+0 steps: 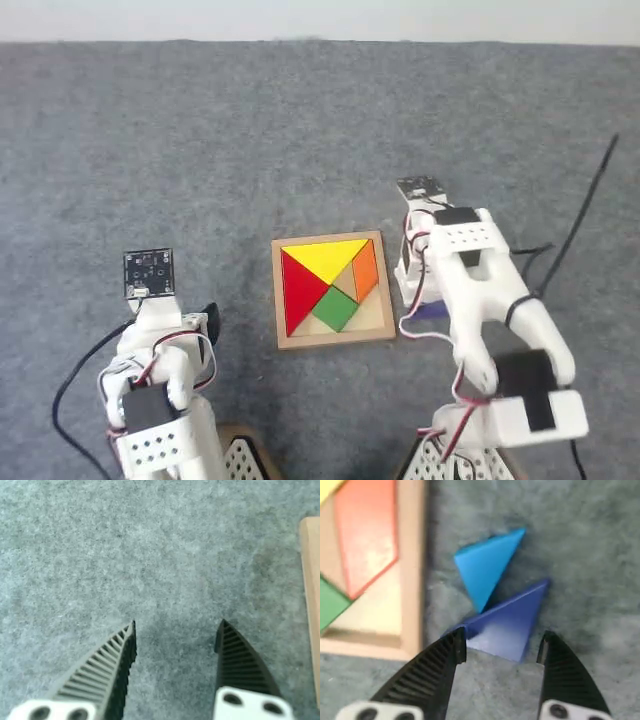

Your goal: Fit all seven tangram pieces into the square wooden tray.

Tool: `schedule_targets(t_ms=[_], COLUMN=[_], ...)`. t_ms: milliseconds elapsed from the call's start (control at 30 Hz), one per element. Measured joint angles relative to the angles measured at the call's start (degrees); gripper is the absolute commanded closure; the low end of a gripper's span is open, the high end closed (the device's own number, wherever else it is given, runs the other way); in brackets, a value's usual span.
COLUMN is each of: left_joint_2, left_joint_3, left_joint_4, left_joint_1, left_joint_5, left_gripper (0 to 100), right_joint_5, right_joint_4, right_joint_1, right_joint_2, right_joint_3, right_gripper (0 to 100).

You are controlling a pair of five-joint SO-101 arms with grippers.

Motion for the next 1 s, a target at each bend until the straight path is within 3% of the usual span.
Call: schedule_targets(t_ms=[133, 300, 600, 867, 1000], left_joint_2=[0.0, 0.0, 0.0, 0.0, 0.0], left_joint_3=[0.0, 0.0, 0.0, 0.0, 0.0], left_joint_4=[0.0, 0.0, 0.0, 0.0, 0.0], left_joint_1=[0.0, 0.0, 0.0, 0.0, 0.0], left_joint_5=[0.0, 0.0, 0.0, 0.0, 0.0], left_gripper=[76, 76, 76, 76, 76], right_joint_5=[-0.09, -0.09, -1.49, 0.26, 0.53], right_joint_4=[-1.58, -1.58, -0.09, 6.51, 4.4], right_joint_1=[2.64, 3.16, 2.99, 7.65, 7.47], right_joint_2=[3.87, 6.15, 7.3, 7.82, -0.18], right_joint_3=[-1.05, -2.9, -5.1, -10.46, -6.59], right_gripper=[76.8, 85.6, 85.5, 85.8, 85.4])
